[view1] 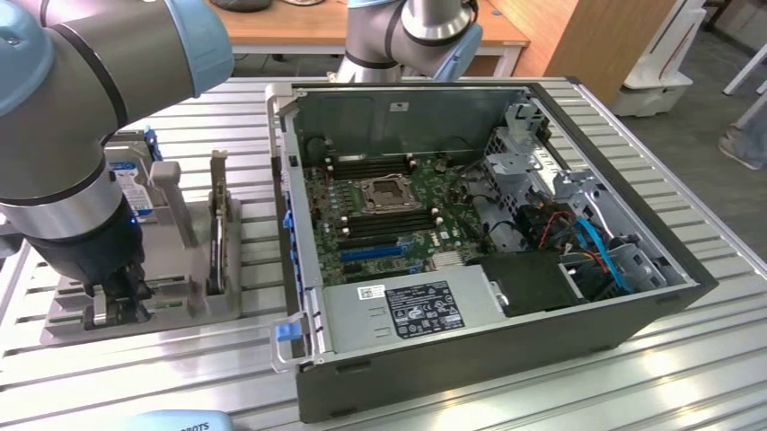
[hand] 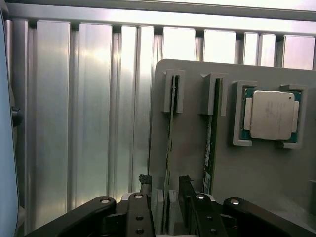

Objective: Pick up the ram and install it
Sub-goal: 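Pick up the ram and move it above insertion slot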

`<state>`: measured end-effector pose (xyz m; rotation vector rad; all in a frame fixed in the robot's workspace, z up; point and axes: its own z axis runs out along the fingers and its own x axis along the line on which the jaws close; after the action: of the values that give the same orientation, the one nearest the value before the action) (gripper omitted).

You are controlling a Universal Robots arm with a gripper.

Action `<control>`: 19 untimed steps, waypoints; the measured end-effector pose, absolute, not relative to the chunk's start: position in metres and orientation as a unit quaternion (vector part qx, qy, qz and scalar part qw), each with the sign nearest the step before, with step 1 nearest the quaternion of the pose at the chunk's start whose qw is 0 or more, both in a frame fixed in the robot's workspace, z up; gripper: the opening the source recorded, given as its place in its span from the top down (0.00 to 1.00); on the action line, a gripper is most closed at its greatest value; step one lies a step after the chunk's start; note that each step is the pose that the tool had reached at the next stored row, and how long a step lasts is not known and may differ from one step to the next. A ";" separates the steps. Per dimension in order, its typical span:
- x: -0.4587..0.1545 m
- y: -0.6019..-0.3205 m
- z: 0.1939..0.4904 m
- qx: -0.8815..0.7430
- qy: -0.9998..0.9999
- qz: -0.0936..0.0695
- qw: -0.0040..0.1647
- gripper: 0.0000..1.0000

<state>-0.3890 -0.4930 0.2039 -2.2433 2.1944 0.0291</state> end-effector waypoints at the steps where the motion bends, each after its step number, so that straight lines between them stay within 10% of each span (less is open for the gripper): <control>1: -0.389 -0.493 0.204 -0.715 0.699 0.009 0.002 0.65; 19: -0.389 -0.493 0.202 -0.715 0.699 0.009 0.002 0.65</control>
<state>-0.3890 -0.4929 0.2017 -2.2432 2.1946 0.0291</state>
